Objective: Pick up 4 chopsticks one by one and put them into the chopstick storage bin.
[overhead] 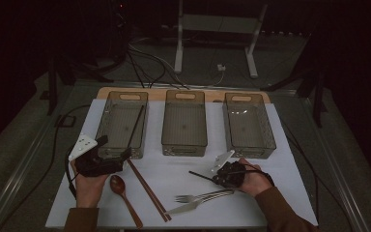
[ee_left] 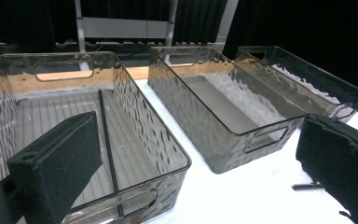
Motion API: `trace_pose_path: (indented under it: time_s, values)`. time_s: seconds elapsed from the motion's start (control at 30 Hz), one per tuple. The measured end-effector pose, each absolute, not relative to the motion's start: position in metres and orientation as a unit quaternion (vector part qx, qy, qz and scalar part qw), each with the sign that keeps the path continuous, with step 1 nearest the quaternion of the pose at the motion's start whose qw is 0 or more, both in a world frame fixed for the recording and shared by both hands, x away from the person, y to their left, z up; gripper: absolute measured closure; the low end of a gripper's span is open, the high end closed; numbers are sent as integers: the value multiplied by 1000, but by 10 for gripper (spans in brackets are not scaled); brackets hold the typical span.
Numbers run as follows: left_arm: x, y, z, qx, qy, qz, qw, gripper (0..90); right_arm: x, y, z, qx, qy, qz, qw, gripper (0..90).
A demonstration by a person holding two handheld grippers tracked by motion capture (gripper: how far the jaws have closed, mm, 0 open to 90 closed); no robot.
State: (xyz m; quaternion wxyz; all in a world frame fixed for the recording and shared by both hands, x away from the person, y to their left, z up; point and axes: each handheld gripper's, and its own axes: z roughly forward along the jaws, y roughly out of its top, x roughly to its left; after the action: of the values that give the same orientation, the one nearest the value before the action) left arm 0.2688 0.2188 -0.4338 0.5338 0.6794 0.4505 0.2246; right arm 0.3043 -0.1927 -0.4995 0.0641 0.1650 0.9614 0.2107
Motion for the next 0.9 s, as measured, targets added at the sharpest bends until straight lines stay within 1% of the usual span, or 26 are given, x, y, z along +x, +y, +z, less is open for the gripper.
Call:
trace_pose_path:
  time_s: [0.23,0.47,0.7,0.9]
  values:
    - [269,217,-434,680,448,221,536,10,306,-198,-493,172,952,239,84,858]
    - [272,207,-433,685,440,209,541,10,306,-206,-480,190,928,290,134,858]
    - [278,181,-430,699,418,188,549,11,307,-207,-467,204,903,336,173,858]
    - [285,157,-430,706,400,167,561,11,309,-202,-455,213,884,371,189,857]
